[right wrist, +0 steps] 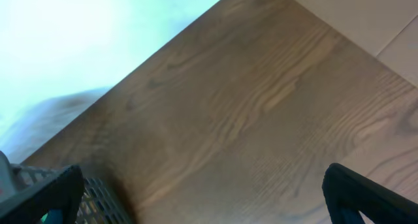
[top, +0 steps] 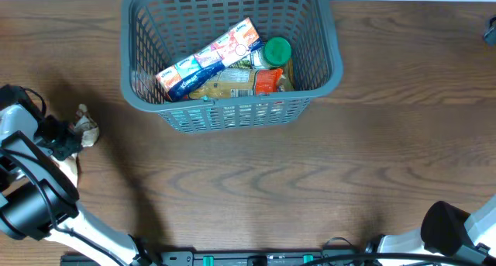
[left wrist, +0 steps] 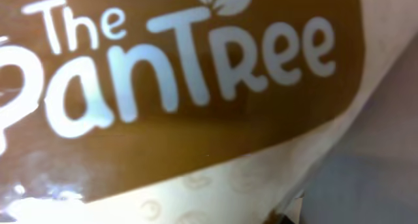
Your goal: Pack container
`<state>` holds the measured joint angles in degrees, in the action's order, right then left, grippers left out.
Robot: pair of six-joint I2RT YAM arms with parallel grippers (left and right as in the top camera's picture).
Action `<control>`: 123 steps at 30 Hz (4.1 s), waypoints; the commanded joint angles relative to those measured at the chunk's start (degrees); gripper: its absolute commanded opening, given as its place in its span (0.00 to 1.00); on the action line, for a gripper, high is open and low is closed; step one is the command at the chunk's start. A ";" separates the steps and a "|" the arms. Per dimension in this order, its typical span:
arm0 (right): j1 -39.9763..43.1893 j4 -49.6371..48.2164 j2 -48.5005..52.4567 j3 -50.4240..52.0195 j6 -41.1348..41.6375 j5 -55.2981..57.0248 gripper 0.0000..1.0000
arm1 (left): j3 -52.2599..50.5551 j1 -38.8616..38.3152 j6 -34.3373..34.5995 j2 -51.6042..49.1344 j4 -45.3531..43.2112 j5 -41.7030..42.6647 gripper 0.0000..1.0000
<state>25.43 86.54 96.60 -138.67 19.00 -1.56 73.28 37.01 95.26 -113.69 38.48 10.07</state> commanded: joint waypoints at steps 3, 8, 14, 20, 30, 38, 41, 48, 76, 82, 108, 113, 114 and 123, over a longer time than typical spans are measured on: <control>0.35 0.22 0.11 -0.22 -1.95 -0.44 0.99 | 0.85 -0.07 -18.10 2.08 -3.69 4.35 0.06; 0.35 0.22 0.11 -0.22 -1.97 -0.42 0.99 | 4.37 -0.26 -43.34 10.25 -10.45 14.36 0.06; 0.35 0.24 0.11 -0.22 -3.52 -0.44 0.99 | 11.17 -1.97 -56.72 20.06 -11.17 28.59 0.06; 0.35 -0.22 0.11 -0.22 -4.52 -0.44 0.99 | 17.64 -9.38 -65.51 28.76 -11.06 31.30 0.06; 0.35 -1.03 0.11 -0.22 -4.55 -0.44 0.99 | 24.13 -31.28 -113.94 31.34 -8.98 26.84 0.06; 0.35 -0.31 0.11 -0.22 -4.96 -0.44 0.99 | 24.13 -40.54 -146.83 27.76 -8.61 13.22 0.06; 0.35 0.20 0.11 -0.22 -4.94 -0.46 0.99 | 24.13 -42.01 -148.65 26.08 -8.59 9.44 0.06; 0.35 0.72 0.11 -0.22 -4.92 -0.55 0.99 | 24.13 -42.93 -153.30 21.16 -7.37 7.34 0.06; 0.35 -0.17 0.11 -0.22 -4.92 -2.12 0.99 | 24.09 -46.64 -157.81 0.59 1.01 -2.19 0.11; 0.35 -0.15 0.11 -0.22 -4.96 -2.12 0.99 | 24.09 -46.64 -156.91 0.59 1.99 -2.21 0.99; -8.28 -3.87 3.08 0.07 -21.24 -11.28 0.99 | 25.86 -37.70 -105.83 41.20 19.78 -11.21 0.98; -8.28 2.51 3.04 0.59 -18.25 -6.29 0.99 | 21.31 -35.43 -105.85 46.66 22.95 -11.17 0.99; -8.28 4.07 3.04 0.59 -18.08 -6.21 0.99 | 19.67 -35.41 -105.90 47.78 22.73 -11.17 0.98; -9.88 8.76 -2.12 6.32 -16.57 -2.29 0.99 | -1.14 -35.43 -106.57 57.53 13.86 -10.51 0.99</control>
<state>17.10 96.33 98.96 -135.76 0.45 -7.42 79.15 1.30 -11.79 -59.75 55.27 -0.43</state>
